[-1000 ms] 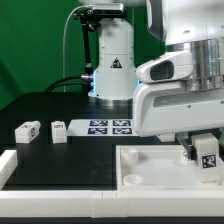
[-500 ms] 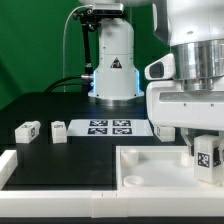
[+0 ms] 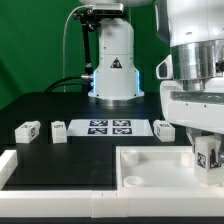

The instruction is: Assemble one leg

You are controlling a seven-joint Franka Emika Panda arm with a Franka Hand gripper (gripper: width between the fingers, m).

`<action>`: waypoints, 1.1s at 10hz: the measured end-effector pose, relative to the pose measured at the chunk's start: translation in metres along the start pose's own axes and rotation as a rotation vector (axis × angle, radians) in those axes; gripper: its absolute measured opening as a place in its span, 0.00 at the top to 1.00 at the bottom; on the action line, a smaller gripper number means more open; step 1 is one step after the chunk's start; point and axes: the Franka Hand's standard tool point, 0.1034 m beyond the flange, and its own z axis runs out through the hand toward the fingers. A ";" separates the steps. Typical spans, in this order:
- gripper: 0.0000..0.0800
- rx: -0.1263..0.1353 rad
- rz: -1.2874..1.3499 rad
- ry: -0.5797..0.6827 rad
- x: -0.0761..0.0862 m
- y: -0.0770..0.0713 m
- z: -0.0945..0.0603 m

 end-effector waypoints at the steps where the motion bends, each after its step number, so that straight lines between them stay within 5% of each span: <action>1: 0.41 0.000 -0.010 0.000 0.000 0.000 0.000; 2: 0.23 0.000 -0.075 0.001 0.002 0.000 0.000; 3: 0.20 -0.003 -0.225 0.002 0.002 0.000 0.000; 11: 0.19 -0.042 -1.180 -0.009 0.000 -0.006 -0.005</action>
Offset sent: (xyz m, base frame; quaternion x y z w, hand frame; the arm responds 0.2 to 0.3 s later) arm -0.0023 0.0083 0.0031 -0.0173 -0.0054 -0.3255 0.9454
